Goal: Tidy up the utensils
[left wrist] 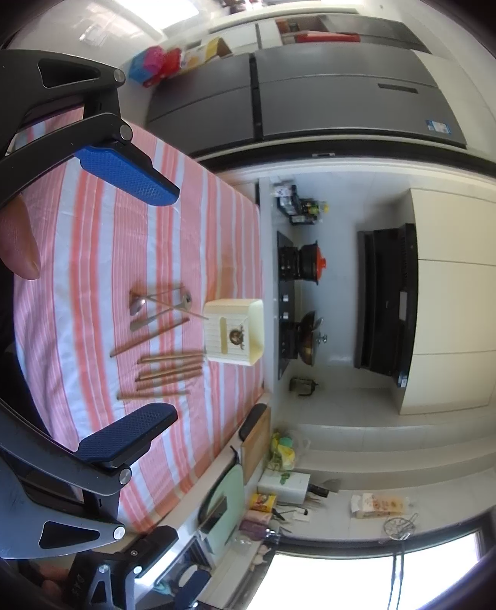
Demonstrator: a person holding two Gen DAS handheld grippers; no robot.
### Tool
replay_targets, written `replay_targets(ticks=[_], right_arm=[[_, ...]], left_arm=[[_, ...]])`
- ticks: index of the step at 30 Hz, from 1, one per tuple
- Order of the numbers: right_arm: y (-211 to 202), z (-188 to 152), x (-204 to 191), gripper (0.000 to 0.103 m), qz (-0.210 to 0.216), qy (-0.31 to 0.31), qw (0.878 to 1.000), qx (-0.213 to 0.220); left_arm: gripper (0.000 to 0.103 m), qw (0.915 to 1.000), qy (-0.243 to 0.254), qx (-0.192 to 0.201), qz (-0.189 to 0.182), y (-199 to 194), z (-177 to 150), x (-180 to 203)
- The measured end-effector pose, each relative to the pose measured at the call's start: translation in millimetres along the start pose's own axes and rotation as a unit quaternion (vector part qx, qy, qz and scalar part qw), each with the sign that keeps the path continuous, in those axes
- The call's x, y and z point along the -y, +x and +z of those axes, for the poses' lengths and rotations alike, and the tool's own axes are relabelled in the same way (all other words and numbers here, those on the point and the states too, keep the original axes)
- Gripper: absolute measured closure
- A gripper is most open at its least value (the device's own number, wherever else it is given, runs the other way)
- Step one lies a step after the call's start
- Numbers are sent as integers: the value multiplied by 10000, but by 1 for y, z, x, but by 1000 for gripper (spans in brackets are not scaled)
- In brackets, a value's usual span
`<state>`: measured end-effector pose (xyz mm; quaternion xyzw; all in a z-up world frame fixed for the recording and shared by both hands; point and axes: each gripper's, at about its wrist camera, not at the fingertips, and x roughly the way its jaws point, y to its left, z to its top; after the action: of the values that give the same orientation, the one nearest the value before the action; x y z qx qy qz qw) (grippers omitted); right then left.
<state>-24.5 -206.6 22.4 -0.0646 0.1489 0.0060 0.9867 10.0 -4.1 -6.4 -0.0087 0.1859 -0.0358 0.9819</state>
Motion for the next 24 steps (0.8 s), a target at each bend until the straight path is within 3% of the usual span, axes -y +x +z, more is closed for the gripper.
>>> replay_targets(ticks=[24], right_arm=[[1, 0, 0, 0, 1, -18, 10000, -11]], left_arm=[[0, 9994, -179, 84, -286, 0, 6, -3]])
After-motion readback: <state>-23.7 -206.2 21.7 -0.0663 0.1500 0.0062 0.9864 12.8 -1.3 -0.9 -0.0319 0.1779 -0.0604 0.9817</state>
